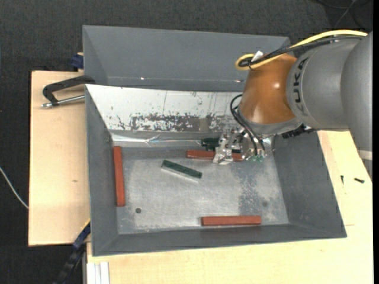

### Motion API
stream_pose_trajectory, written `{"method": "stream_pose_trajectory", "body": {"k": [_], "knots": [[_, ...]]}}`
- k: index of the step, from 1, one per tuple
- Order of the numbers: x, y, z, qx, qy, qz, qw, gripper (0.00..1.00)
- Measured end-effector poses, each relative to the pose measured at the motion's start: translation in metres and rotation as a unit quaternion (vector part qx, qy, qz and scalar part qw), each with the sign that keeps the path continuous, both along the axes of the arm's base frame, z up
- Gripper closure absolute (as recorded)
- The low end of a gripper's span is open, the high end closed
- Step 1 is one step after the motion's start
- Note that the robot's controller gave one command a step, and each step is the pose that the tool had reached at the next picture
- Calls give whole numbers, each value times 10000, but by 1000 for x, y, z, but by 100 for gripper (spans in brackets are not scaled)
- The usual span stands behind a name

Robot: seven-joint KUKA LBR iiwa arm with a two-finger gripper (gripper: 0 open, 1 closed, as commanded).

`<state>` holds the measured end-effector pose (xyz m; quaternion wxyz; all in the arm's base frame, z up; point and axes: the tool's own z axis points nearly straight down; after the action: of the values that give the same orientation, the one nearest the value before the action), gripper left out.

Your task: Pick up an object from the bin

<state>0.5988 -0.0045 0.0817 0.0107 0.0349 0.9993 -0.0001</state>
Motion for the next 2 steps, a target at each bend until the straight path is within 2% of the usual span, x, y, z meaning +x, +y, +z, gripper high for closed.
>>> {"method": "stream_pose_trajectory", "body": {"k": [1, 2], "knots": [[0, 0, 0, 0, 0, -2, 10000, 100], [-11, -4, 51, 6, 98, 156, 9998, 100]]}}
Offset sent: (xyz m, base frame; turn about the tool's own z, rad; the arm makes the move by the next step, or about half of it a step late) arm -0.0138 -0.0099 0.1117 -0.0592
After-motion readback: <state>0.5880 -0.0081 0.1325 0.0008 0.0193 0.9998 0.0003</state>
